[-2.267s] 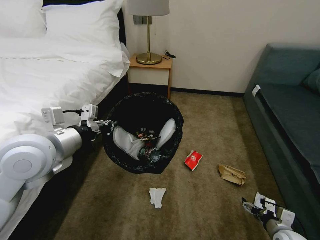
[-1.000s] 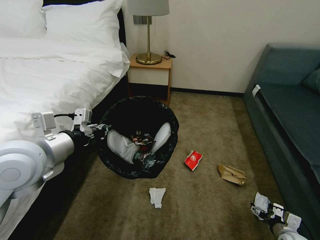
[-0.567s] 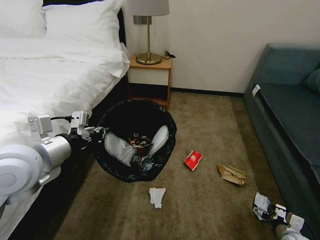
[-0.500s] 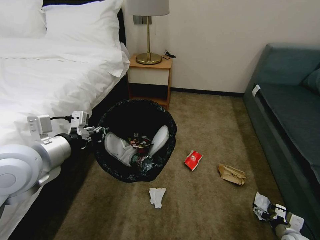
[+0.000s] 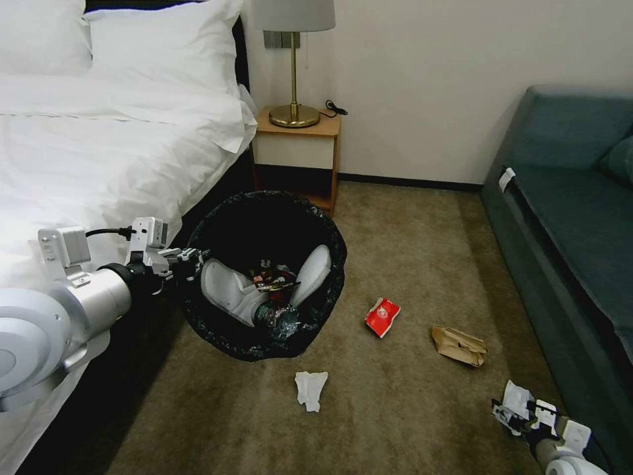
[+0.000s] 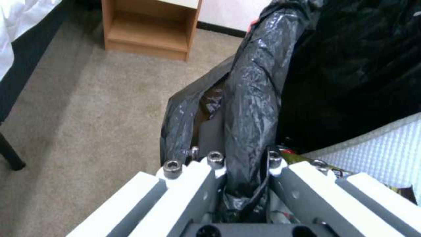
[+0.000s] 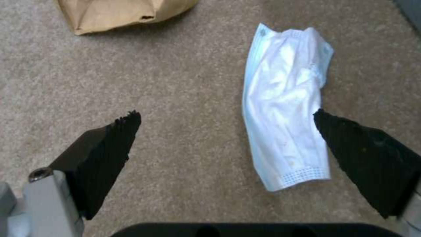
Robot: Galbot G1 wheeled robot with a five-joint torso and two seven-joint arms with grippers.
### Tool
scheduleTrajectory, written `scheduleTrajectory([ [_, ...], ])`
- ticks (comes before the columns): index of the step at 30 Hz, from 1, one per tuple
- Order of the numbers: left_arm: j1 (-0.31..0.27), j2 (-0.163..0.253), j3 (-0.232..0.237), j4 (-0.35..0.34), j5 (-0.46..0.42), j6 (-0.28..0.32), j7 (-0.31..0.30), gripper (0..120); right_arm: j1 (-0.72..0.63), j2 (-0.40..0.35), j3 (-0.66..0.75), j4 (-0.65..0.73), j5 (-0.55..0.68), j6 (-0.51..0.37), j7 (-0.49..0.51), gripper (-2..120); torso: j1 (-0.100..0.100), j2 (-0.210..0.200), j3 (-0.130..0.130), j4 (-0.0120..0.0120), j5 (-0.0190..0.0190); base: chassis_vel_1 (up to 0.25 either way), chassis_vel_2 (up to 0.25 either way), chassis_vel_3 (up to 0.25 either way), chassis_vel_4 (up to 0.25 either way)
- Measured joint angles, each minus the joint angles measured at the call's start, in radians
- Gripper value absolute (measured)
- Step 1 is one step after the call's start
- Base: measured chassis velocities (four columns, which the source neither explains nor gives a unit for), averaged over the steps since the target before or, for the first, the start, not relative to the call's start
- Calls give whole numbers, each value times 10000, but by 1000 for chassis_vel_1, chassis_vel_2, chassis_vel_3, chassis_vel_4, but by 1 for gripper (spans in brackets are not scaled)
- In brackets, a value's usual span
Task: Pick up the trash bin, then pick up the garbage on the floor and place it into the trash bin.
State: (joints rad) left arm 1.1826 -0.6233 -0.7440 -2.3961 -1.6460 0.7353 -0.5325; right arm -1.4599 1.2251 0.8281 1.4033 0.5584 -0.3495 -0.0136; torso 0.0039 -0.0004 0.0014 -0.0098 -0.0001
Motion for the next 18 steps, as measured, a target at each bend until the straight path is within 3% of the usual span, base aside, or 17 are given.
scheduleTrajectory([
  [18,-11,84,-42,-15,-5,0,51,1,252,101,-91,-270,-163,54,62,100,0,0,0,0,3,0,0,0,0],
])
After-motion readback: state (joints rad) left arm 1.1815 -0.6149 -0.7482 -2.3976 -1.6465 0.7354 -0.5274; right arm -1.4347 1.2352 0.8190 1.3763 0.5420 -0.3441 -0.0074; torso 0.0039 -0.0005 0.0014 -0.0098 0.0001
